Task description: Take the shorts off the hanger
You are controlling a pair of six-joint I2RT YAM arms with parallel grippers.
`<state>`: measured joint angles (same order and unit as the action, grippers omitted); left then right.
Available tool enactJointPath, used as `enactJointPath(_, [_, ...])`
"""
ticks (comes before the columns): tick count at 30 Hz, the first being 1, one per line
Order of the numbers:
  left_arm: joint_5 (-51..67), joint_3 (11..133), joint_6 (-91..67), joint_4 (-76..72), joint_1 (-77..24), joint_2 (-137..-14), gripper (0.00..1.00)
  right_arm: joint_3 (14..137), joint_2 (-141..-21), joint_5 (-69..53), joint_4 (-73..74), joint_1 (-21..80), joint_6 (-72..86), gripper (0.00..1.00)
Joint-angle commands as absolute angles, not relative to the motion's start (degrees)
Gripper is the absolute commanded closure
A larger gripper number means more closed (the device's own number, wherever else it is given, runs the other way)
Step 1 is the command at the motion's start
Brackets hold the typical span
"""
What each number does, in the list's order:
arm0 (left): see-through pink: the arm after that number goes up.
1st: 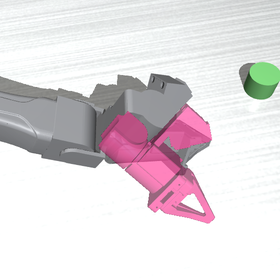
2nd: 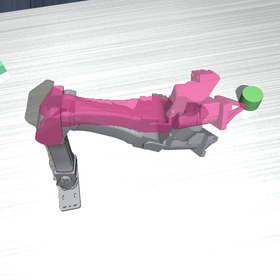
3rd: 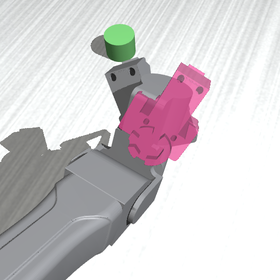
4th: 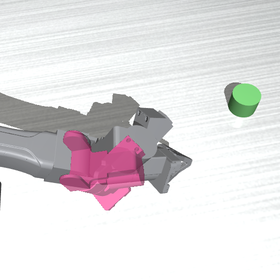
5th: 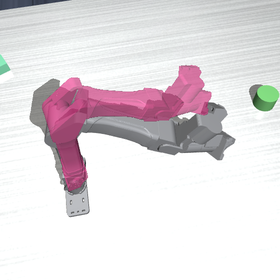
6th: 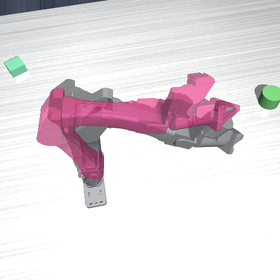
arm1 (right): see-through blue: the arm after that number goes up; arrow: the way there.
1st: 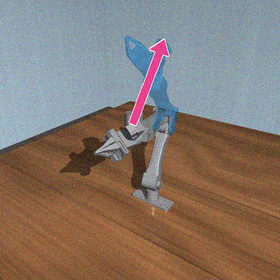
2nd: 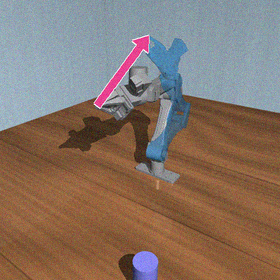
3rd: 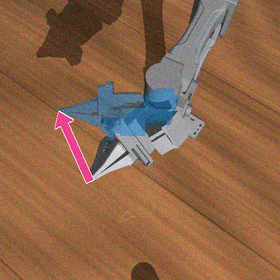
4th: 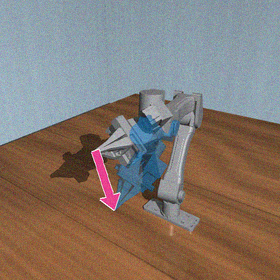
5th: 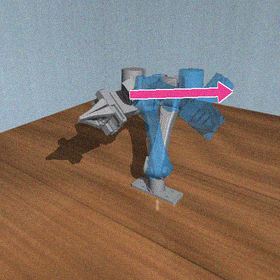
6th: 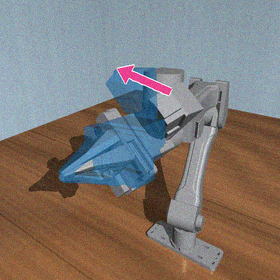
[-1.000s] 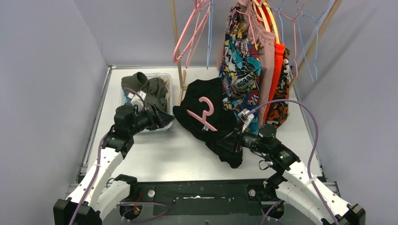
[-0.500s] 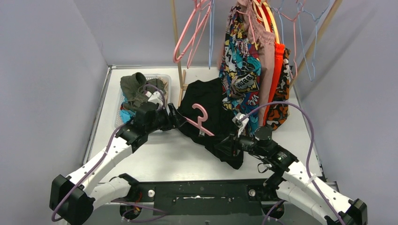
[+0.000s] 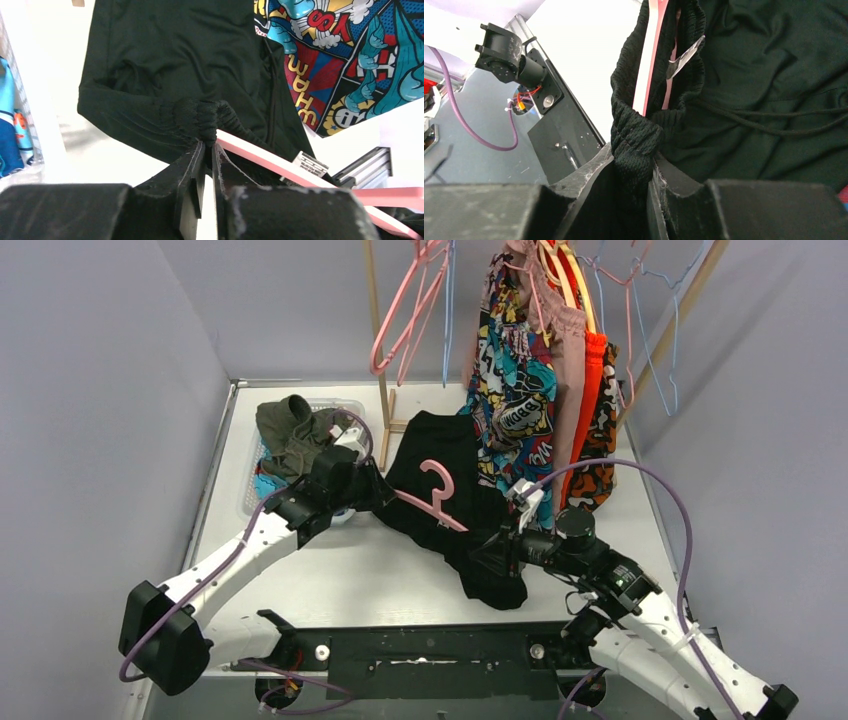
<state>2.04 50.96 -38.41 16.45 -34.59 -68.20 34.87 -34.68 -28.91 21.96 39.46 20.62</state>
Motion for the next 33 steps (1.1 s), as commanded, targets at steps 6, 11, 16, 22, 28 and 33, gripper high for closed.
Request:
enactJointPath(6, [-5.6, 56.8, -30.8, 20.0, -34.3, -71.7, 0.76, 39.9, -32.3, -35.6, 26.0, 40.0, 22.3, 1.0])
enactJointPath(11, [0.4, 58.1, -27.5, 20.5, -34.1, -75.6, 0.65, 37.7, -30.1, -32.6, 26.6, 40.0, 22.4, 1.0])
enactJointPath(16, [2.8, 57.3, -25.9, 22.2, -33.9, -76.2, 0.69, 36.3, -27.5, -26.5, 26.7, 40.0, 23.3, 1.0])
enactJointPath(22, [8.7, 57.8, -26.6, 22.7, -32.8, -74.3, 0.4, 34.2, -27.5, -27.1, 24.9, 40.0, 22.9, 1.0])
enactJointPath(28, [10.1, 59.2, -27.0, 22.7, -32.7, -72.2, 0.33, 35.6, -31.1, -26.9, 25.6, 40.0, 22.9, 1.0])
enactJointPath(33, [11.2, 62.1, -19.3, 28.8, -32.6, -72.6, 0.31, 37.0, -33.3, -25.4, 25.0, 40.0, 21.8, 1.0])
